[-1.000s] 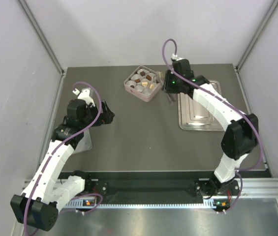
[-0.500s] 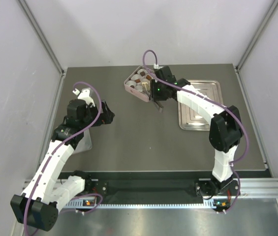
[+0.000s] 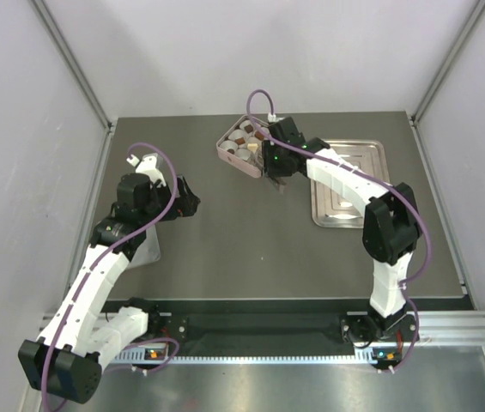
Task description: Pack the chocolate
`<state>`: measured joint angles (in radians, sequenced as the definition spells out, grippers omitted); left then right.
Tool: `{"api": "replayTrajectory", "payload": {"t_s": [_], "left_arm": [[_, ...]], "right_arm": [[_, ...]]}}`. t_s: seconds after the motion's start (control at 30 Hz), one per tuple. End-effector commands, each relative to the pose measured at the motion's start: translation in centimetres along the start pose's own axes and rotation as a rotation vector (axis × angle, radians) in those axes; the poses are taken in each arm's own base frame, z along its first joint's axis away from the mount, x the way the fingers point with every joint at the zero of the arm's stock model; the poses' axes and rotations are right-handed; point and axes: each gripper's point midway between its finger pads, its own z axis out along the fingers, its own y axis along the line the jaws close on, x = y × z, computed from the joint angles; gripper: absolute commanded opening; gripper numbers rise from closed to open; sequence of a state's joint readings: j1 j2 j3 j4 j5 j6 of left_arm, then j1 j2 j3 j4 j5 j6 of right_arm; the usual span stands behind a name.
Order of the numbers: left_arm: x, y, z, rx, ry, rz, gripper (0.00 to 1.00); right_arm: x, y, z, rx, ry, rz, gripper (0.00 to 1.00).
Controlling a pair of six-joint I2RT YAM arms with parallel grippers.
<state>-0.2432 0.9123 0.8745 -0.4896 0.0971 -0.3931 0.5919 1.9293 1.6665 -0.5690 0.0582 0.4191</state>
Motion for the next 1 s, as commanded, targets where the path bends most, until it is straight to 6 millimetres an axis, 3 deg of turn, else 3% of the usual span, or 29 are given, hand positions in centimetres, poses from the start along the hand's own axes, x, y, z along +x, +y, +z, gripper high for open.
{"api": "replayTrajectory", "payload": {"t_s": [0.0,0.4,0.7,0.83,0.97], "left_arm": [[-1.4,-0.5,-0.2,0.023,-0.058,0.004,0.99],[-1.4,-0.4,-0.2,0.02,-0.058,0.005,0.99],[-1.5,-0.4,-0.2,0.015,-0.062,0.005,0.99],[-1.5,-0.3,-0.2,0.013,-0.064,0.005,0.99],[-1.5,-0.2,-0.3,0.009,-0.067,0.005,0.99]], "right_arm": [[-0.8,0.5,0.3,0.008,-0.031,-0.026,0.38],[-2.3,0.8,-0.9,0.011,-0.078,-0.042,0.39],[-5.0,0.7,-6.3,0.009,-0.196,-0.042,0.39],[-4.4,-0.1,-8.4,0.023,-0.216,-0.028,0.39],[-2.3,-1.8,-8.5,0.075,-0.191,-0.025,0.39]]}}
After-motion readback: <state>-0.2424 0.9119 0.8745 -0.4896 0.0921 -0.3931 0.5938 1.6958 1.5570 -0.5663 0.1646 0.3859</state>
